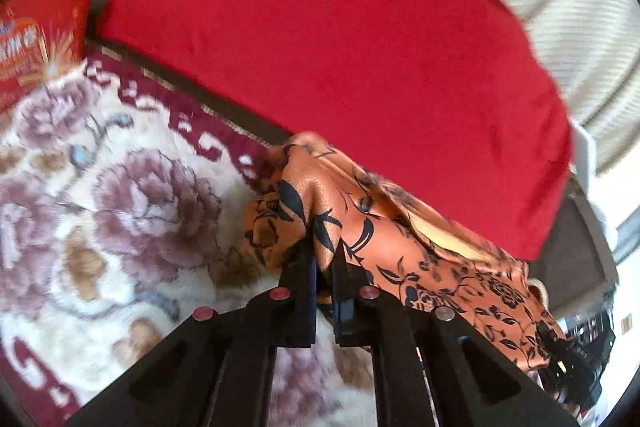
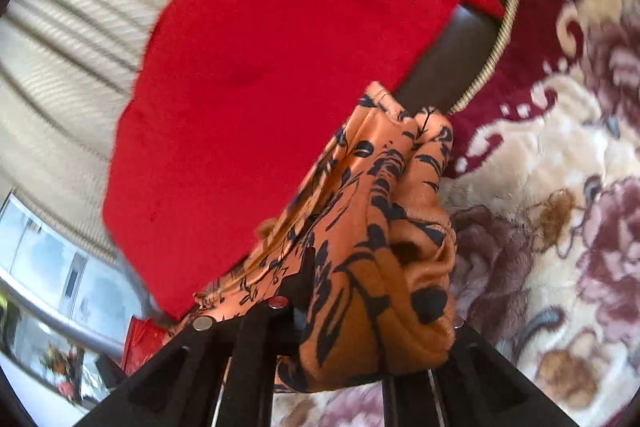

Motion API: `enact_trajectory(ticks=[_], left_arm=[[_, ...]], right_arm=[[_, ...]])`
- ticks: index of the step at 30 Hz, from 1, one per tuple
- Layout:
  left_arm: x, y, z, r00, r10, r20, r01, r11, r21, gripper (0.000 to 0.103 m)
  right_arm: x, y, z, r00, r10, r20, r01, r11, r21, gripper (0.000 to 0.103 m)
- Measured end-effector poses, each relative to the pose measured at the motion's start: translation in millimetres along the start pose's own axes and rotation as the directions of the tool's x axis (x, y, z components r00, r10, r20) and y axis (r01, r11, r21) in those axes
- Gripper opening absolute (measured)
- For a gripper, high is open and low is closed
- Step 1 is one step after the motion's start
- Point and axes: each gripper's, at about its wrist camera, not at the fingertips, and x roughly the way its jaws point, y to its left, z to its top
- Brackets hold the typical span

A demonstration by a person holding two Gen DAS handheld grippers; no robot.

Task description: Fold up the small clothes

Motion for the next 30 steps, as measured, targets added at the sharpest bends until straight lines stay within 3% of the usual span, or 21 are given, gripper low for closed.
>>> enact_trajectory(ticks=[3, 6, 7, 8, 9, 10, 11, 12, 14, 15, 17, 20, 24, 26, 28, 30], left_arm=[[-40.6, 9.0, -36.7, 1.000, -0.014, -0.003, 0.014, 0.999, 0.051, 0.006], [-26.2, 36.5, -80.0, 0.992, -0.006, -0.126, 0.017, 0.996, 0.082, 0.009], [-5.0, 49.7, -98.1, 0.980, 0.026, -0.199, -0.007, 0.995, 0.100, 0.012], [18.3, 63.5, -111.9, 0.956, 0.068, -0.287, -0.038, 0.993, 0.109, 0.017], [33.1, 81.5, -123.2, 0.937, 0.039, -0.347, -0.012, 0.997, 0.078, 0.019], [26.3, 89.5, -121.3, 0.947, -0.008, -0.322, 0.022, 0.999, 0.042, 0.020], [18.6, 93.1, -116.7, 0.947, -0.033, -0.319, 0.041, 0.999, 0.018, 0.027], [11.7, 95.6, -111.1, 0.947, -0.036, -0.318, 0.041, 0.999, 0.010, 0.044], [-12.1, 99.4, -93.7, 0.970, -0.007, -0.242, 0.015, 0.999, 0.029, 0.062], [-23.4, 100.2, -85.1, 0.982, 0.008, -0.187, 0.002, 0.999, 0.054, 0.063], [-32.1, 104.3, -65.0, 0.993, 0.028, -0.117, -0.016, 0.995, 0.098, 0.066], [-7.9, 106.7, -39.1, 0.989, -0.007, -0.146, 0.024, 0.993, 0.119, 0.066], [27.6, 90.4, -36.4, 0.979, -0.025, -0.202, 0.059, 0.984, 0.167, 0.066], [43.3, 87.5, -34.6, 0.974, -0.017, -0.227, 0.056, 0.984, 0.168, 0.066], [56.6, 83.4, -32.5, 0.968, -0.025, -0.249, 0.069, 0.983, 0.171, 0.066], [59.8, 81.8, -30.5, 0.968, -0.028, -0.248, 0.073, 0.982, 0.173, 0.066]], right_arm=[[-45.6, 2.1, -30.7, 0.999, 0.034, 0.009, -0.034, 0.999, -0.009, 0.010], [-84.7, -27.0, -72.0, 1.000, 0.013, -0.014, -0.012, 1.000, 0.008, 0.011], [-90.1, -43.3, -84.4, 0.999, -0.015, -0.031, 0.015, 1.000, 0.020, 0.015], [-88.8, -62.9, -100.9, 0.996, -0.063, -0.066, 0.065, 0.998, 0.025, 0.018], [-80.1, -89.7, -119.3, 0.983, -0.116, -0.139, 0.122, 0.992, 0.035, 0.026], [-72.4, -119.1, -136.4, 0.965, -0.135, -0.226, 0.158, 0.983, 0.090, 0.034], [-76.5, -130.8, -142.8, 0.973, -0.075, -0.219, 0.106, 0.985, 0.137, 0.034], [-88.8, -140.3, -146.0, 0.984, -0.024, -0.178, 0.055, 0.984, 0.170, 0.035], [-108.2, -138.3, -141.4, 0.988, -0.065, -0.141, 0.083, 0.989, 0.127, 0.062], [-121.4, -134.8, -135.5, 0.992, -0.087, -0.093, 0.096, 0.991, 0.094, 0.076], [-131.7, -126.9, -121.6, 0.991, -0.120, -0.066, 0.122, 0.992, 0.026, 0.076], [-127.7, -110.0, -84.0, 0.991, -0.130, -0.037, 0.128, 0.990, -0.051, 0.076], [-76.2, -81.7, -35.5, 0.991, -0.114, -0.071, 0.097, 0.972, -0.215, 0.073], [-55.0, -70.6, -25.4, 0.982, -0.170, -0.083, 0.143, 0.954, -0.265, 0.064], [-18.8, -70.5, -18.2, 0.964, -0.229, -0.132, 0.180, 0.935, -0.305, 0.040], [-8.2, -80.4, -16.7, 0.950, -0.275, -0.147, 0.220, 0.926, -0.307, 0.039]])
